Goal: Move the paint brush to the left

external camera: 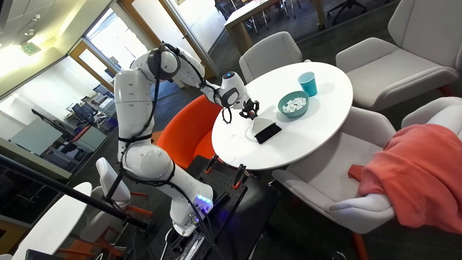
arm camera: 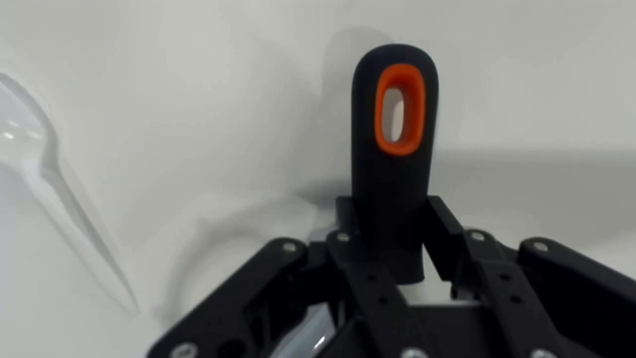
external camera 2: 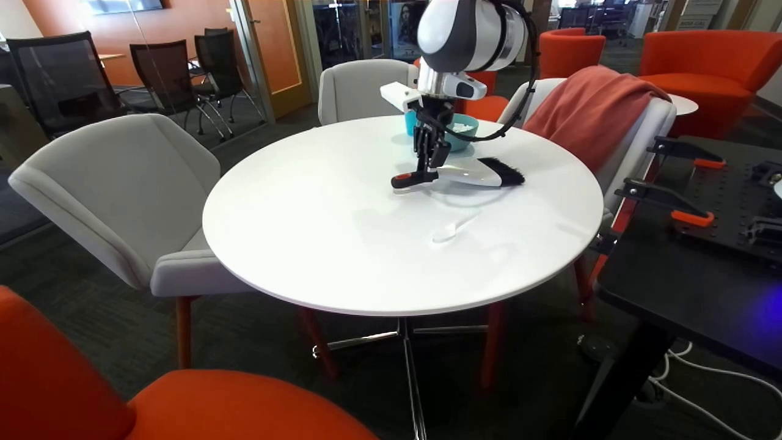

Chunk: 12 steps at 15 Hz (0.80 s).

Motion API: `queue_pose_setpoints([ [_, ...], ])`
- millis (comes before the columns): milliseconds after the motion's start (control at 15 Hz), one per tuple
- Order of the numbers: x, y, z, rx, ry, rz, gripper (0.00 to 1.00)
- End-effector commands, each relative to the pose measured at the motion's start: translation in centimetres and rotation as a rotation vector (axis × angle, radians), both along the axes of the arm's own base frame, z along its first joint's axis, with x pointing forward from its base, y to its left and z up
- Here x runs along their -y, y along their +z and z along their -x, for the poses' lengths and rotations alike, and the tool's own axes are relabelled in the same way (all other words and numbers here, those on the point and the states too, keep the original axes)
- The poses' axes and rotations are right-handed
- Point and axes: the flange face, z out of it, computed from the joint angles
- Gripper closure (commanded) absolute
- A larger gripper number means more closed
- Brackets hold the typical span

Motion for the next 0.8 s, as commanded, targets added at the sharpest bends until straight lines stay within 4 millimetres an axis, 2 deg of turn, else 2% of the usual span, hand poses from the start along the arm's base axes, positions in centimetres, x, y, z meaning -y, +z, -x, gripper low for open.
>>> queue_pose_setpoints([
  [0,-5.9,3.7,1.3,-0.014,0.111,-0.091,0.88],
  [200,-10.6,4.3,1.8,-0.026,0.272,-0.064,0.88],
  [333,-12.3,3.8,1.9,-0.054,0.378,-0.017,0.88],
  [467,-13.3,2.9,1.8,-0.080,0.478,0.045,0.88],
  [733,-13.8,1.9,1.0,-0.076,0.661,0.201,0.88],
])
